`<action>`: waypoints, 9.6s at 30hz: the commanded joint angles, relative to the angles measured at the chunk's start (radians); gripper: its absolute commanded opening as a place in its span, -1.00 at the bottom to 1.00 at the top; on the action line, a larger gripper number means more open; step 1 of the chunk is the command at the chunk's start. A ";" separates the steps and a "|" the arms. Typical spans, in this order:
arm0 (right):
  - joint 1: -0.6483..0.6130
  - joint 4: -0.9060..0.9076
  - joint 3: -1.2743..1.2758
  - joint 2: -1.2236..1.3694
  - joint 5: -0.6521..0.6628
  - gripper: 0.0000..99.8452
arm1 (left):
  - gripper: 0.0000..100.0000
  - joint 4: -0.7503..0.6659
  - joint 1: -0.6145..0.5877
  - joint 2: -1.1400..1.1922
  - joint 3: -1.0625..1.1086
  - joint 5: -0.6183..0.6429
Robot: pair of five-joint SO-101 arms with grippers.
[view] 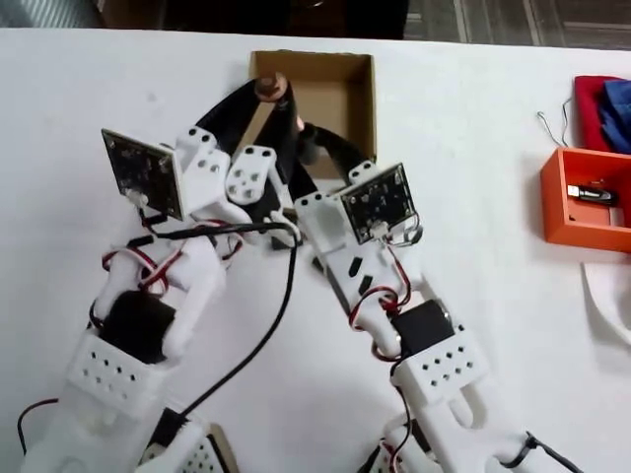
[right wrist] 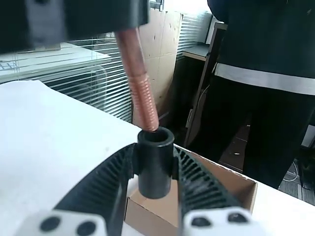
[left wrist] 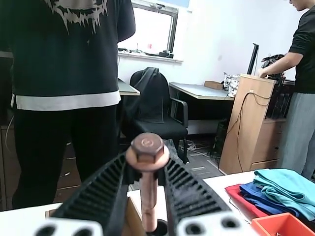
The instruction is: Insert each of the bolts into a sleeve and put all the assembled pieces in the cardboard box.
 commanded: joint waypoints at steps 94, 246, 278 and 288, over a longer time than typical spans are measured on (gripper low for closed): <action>-0.021 -0.025 -0.014 -0.041 0.002 -0.95 | -0.77 0.295 0.023 -0.008 -0.065 -0.216; 0.275 0.819 -2.222 2.117 -0.245 -0.96 | -0.56 0.270 -0.856 0.902 0.062 -0.345; 0.323 0.947 -2.492 2.040 -0.241 -0.80 | -0.56 0.269 -0.856 0.902 0.062 -0.345; 0.452 1.017 -2.489 2.061 -0.241 -0.92 | -0.56 0.269 -0.856 0.902 0.062 -0.345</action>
